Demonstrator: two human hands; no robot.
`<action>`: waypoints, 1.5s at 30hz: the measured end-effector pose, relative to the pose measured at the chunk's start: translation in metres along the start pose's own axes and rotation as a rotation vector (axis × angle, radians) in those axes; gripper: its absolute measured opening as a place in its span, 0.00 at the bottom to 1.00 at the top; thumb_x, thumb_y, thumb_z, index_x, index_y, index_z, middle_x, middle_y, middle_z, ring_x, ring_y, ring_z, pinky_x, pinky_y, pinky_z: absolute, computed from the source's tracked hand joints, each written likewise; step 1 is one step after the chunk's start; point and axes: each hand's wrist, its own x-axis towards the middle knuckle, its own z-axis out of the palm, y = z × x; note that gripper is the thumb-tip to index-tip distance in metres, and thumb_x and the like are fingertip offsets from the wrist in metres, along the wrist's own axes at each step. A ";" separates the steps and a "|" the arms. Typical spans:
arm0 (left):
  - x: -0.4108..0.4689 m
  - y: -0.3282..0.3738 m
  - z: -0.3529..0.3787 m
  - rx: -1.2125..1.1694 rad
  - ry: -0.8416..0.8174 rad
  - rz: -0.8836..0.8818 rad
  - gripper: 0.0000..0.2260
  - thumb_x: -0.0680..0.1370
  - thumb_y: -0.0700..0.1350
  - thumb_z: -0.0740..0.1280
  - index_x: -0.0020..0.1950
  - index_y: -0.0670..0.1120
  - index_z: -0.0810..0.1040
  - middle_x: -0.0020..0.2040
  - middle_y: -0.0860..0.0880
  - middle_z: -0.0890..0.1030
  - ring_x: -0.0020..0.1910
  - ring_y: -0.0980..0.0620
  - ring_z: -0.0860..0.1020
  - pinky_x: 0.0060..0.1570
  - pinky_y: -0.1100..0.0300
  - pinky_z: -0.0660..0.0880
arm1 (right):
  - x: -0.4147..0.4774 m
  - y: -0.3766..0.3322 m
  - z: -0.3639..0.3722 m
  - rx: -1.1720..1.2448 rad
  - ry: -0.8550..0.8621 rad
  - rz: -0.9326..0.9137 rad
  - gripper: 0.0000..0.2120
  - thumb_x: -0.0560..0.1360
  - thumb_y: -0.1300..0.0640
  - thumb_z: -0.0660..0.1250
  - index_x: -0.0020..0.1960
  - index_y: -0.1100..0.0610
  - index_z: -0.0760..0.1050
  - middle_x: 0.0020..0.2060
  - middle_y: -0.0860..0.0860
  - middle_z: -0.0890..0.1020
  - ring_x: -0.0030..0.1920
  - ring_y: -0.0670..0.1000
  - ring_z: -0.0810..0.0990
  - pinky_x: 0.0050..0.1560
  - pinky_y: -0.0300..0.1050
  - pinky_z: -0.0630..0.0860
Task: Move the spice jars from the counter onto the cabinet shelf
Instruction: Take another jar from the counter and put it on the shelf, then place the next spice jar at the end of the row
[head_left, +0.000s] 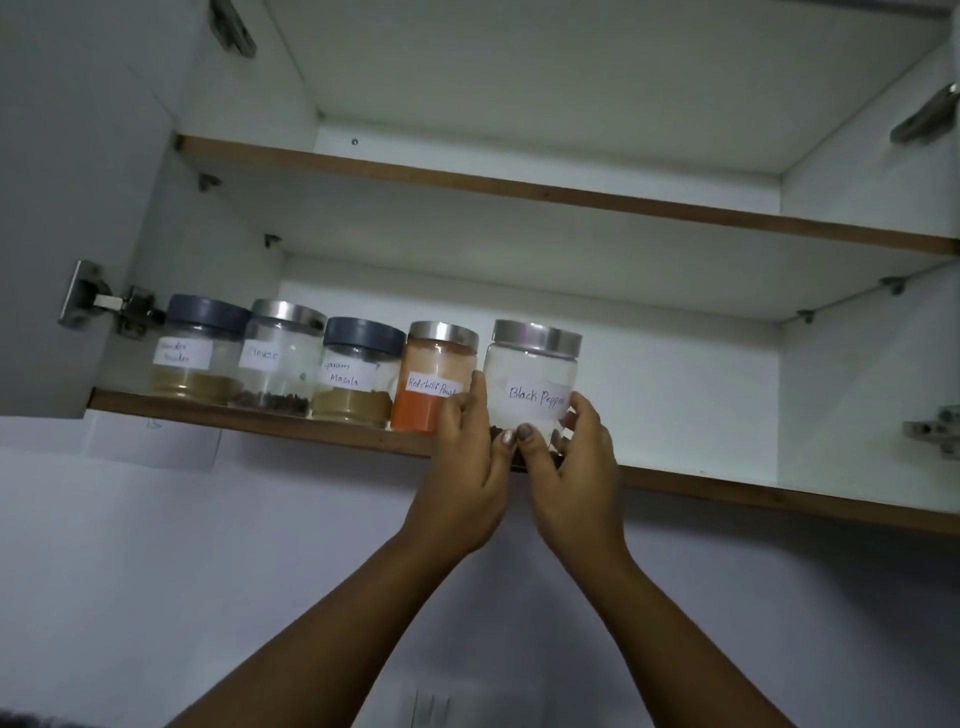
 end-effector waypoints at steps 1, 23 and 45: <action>0.000 -0.005 0.002 0.021 -0.006 0.007 0.26 0.81 0.46 0.55 0.76 0.47 0.49 0.67 0.45 0.63 0.60 0.58 0.66 0.53 0.80 0.63 | 0.001 0.004 0.003 -0.045 0.002 -0.007 0.24 0.76 0.51 0.63 0.70 0.52 0.61 0.62 0.51 0.69 0.59 0.49 0.73 0.56 0.45 0.75; -0.001 -0.030 0.022 0.411 0.130 0.165 0.08 0.71 0.33 0.69 0.49 0.34 0.78 0.47 0.38 0.78 0.42 0.44 0.77 0.39 0.55 0.76 | 0.025 0.030 0.038 -0.637 0.079 -0.003 0.21 0.77 0.43 0.51 0.63 0.55 0.67 0.50 0.49 0.81 0.49 0.51 0.79 0.60 0.52 0.63; -0.046 -0.025 -0.012 0.524 -0.338 0.150 0.29 0.74 0.36 0.66 0.73 0.44 0.61 0.75 0.44 0.60 0.74 0.47 0.56 0.71 0.55 0.58 | -0.025 0.018 0.035 -0.649 -0.168 -0.059 0.36 0.77 0.51 0.59 0.76 0.57 0.41 0.76 0.57 0.43 0.76 0.56 0.40 0.73 0.54 0.37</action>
